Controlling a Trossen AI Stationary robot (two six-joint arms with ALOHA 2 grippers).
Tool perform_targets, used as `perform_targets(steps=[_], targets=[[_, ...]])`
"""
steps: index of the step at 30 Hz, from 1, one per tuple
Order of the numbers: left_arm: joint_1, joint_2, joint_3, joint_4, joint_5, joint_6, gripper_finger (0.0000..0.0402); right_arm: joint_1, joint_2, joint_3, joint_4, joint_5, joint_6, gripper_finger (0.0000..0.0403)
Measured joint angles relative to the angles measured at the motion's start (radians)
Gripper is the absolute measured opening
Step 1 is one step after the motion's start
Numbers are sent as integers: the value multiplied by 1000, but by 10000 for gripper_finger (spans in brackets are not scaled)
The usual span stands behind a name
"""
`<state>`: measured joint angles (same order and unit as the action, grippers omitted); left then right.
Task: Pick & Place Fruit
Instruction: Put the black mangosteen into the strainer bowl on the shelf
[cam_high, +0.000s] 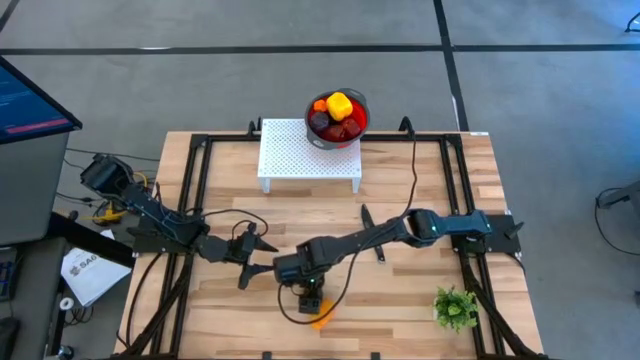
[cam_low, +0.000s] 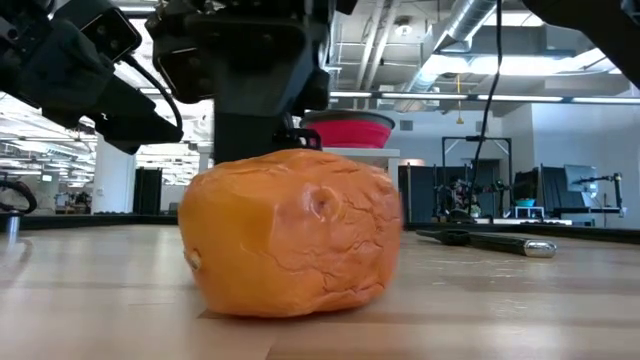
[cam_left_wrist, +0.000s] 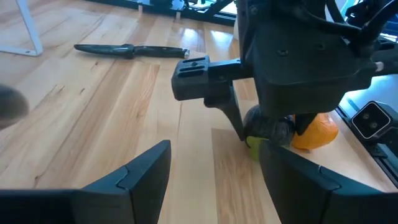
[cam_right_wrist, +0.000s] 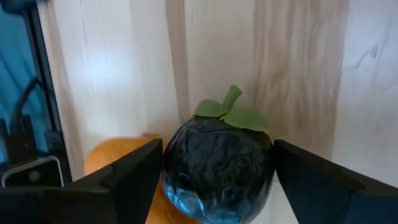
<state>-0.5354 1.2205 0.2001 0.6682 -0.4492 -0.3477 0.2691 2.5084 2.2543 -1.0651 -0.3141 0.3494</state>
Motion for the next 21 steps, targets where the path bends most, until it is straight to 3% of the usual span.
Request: perform_targets(steps=[7, 10, 17, 21], targets=[[0, 0, 0, 1, -20, 0, 237, 8, -1, 0, -42, 8, -37, 291], [0, 0, 0, 2, -26, 0, 237, 19, -4, 1, -45, 67, -51, 284], [0, 0, 0, 2, -26, -1, 237, 84, -72, 0, -175, 430, -79, 240], [0, 0, 0, 5, -26, -4, 237, 116, -134, -53, -223, 572, -57, 220]])
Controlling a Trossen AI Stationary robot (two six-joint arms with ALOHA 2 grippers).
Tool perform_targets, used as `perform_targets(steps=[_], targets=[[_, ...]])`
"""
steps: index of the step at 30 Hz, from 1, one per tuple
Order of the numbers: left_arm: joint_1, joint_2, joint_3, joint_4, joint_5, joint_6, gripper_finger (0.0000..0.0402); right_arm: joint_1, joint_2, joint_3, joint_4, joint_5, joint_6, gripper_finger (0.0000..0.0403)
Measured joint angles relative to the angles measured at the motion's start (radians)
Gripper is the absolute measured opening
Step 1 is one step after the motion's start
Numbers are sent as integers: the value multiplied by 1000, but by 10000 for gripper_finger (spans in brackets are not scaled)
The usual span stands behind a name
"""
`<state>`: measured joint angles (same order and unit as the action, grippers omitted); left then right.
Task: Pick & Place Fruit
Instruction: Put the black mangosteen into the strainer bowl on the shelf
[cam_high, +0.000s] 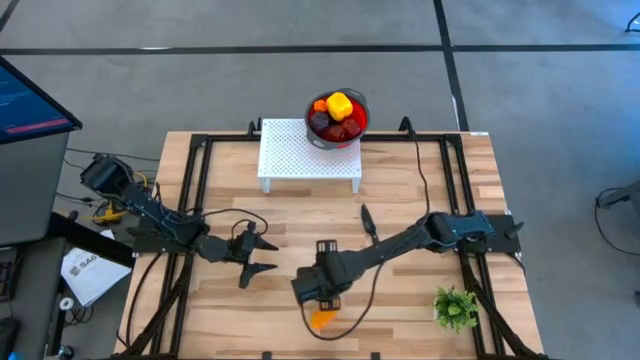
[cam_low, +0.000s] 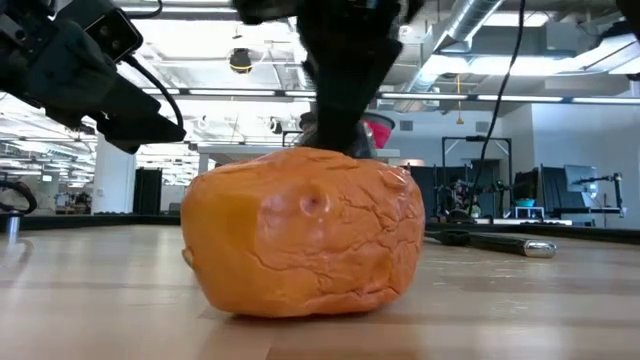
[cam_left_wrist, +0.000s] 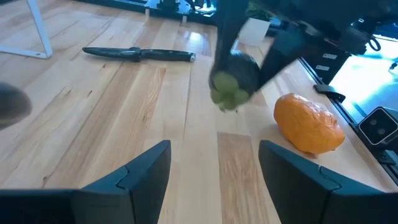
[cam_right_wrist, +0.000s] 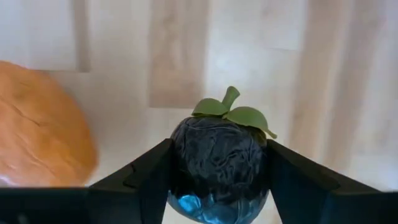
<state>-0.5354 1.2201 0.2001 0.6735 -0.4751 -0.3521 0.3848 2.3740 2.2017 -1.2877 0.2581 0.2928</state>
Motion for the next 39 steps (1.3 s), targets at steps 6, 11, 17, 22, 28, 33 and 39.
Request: perform_targets(steps=[6, 11, 17, 22, 28, 33, 39], targets=[[0, 0, 0, 7, 0, -4, 237, 44, -224, -350, 238, 141, 45, 223], [0, 0, 0, 47, 0, 9, 237, 87, -451, -810, 768, 252, 130, 227], [0, 0, 0, 168, 0, 70, 237, 124, -564, -1244, 1674, 413, 39, 228], [0, 0, 0, 288, 31, 124, 237, 125, -511, -1375, 2381, 451, -253, 228], [0, 42, 28, 458, 80, 244, 237, 124, -436, -1339, 2785, 448, -592, 229], [30, 161, 126, 494, 82, 324, 237, 123, -425, -1293, 2791, 433, -641, 229], [102, 273, 246, 503, 236, 330, 260, 126, -425, -1260, 2722, 412, -641, 229]])
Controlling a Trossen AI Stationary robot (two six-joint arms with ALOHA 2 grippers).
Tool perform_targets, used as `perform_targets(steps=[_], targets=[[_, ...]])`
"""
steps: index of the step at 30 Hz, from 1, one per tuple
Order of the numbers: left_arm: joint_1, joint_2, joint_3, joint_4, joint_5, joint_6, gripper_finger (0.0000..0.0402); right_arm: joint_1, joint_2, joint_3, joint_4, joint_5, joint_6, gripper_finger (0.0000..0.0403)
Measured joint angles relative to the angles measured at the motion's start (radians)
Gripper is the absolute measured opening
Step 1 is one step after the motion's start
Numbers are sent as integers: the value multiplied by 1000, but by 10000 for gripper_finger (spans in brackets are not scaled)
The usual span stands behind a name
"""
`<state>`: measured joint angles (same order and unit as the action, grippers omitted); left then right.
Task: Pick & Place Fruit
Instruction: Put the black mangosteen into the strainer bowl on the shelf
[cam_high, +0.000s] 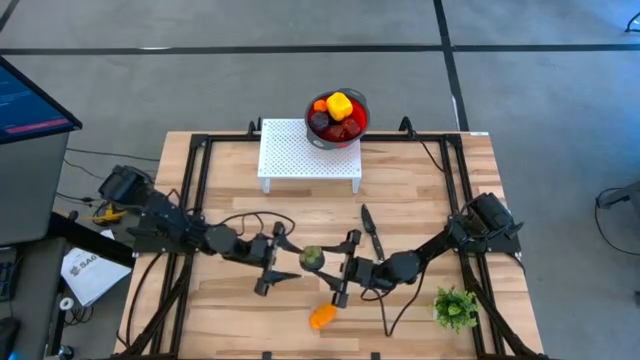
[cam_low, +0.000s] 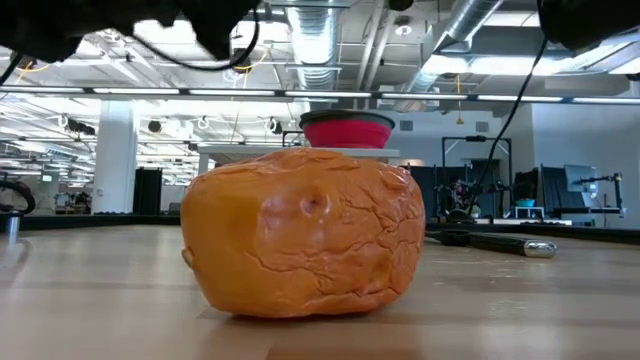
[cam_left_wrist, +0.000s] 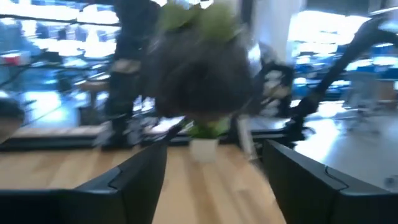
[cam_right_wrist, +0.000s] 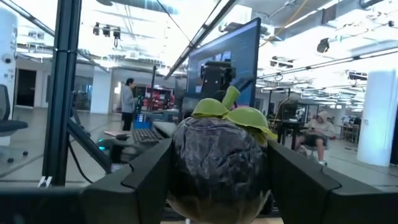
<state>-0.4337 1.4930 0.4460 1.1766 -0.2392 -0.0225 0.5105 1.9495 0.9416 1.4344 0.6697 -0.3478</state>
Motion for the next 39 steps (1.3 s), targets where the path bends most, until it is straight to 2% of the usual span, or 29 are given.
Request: perform_targets(steps=[2, 9, 14, 19, 23, 26, 32, 39], targets=[[8, 14, 30, 2, 53, 0, 272, 0, 0, 2, -10, 0, 0, 229], [7, 28, 63, -6, 57, 15, 283, 0, 0, 4, -13, 0, -2, 230], [12, 28, 63, 7, 41, 6, 252, -1, -2, 6, -29, 0, 16, 230], [13, 28, 63, 10, -38, -6, 215, -3, -2, 6, -35, 6, 23, 230], [15, 28, 63, 13, -41, -6, 204, -3, -2, 6, -38, 6, 21, 230], [15, 28, 63, 13, -41, -6, 216, 3, -2, 6, -39, 13, -9, 230], [16, 28, 65, 20, -39, -6, 272, 32, 0, 30, -57, 86, -107, 230], [15, 25, 67, 31, -58, -4, 296, 30, 2, 92, -234, 99, -76, 230]])
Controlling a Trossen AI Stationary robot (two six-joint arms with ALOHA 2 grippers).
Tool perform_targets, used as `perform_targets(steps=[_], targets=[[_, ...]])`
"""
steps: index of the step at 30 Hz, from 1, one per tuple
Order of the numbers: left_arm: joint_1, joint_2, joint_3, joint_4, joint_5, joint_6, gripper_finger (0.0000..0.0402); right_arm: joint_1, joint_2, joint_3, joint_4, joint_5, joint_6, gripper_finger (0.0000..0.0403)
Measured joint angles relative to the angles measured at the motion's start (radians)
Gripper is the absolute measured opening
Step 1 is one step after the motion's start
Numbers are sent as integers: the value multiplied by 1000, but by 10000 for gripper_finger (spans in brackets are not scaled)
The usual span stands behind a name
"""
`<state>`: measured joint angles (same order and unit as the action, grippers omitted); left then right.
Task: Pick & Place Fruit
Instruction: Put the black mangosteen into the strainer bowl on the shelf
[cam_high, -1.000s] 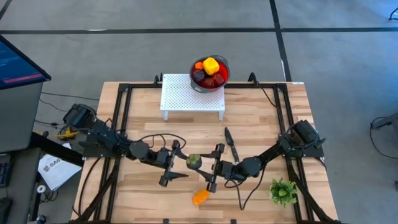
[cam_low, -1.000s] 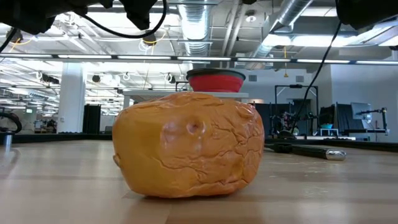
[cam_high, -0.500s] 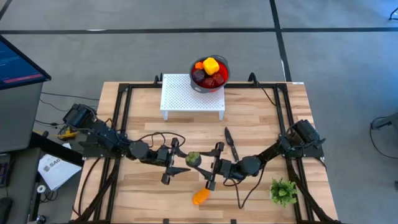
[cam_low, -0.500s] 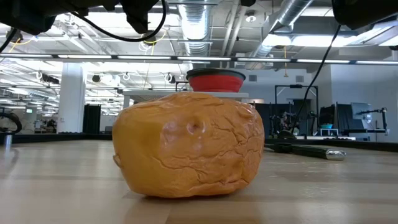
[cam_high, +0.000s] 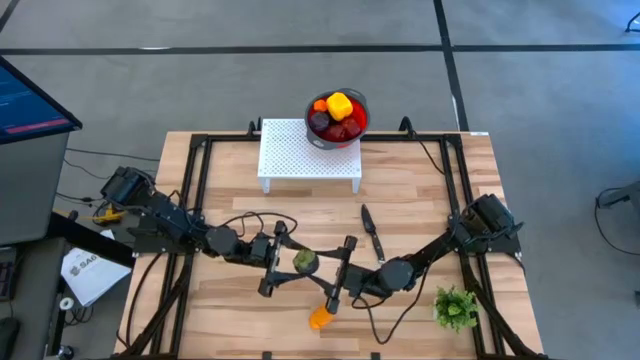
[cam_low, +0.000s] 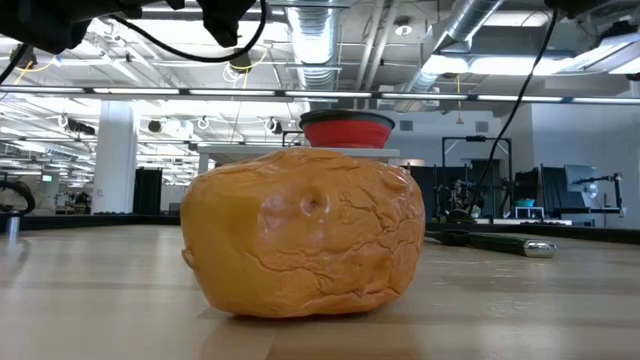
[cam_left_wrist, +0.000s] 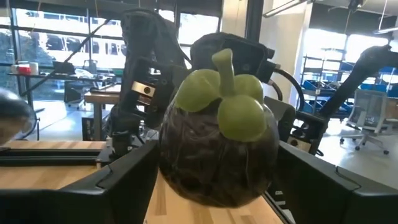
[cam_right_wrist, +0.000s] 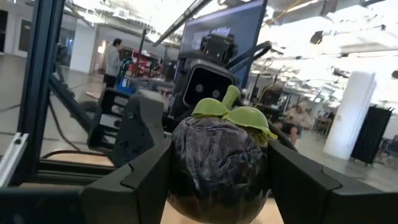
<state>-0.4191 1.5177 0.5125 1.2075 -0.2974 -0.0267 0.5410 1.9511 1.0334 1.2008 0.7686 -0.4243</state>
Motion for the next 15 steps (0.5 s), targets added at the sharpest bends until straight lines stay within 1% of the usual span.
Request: perform_targets(steps=[4, 11, 13, 15], targets=[[0, 0, -1, -2, 3, -1, 288, -9, -1, 9, -26, 0, 18, 230], [-3, 0, -2, -10, 18, 26, 244, -8, -1, 9, -36, -1, 23, 230], [-2, 0, -2, -23, 22, 27, 237, 0, -1, 9, -42, 17, 37, 231], [-1, 0, -1, -42, 20, 32, 236, 9, -7, 9, -59, 64, 45, 236]])
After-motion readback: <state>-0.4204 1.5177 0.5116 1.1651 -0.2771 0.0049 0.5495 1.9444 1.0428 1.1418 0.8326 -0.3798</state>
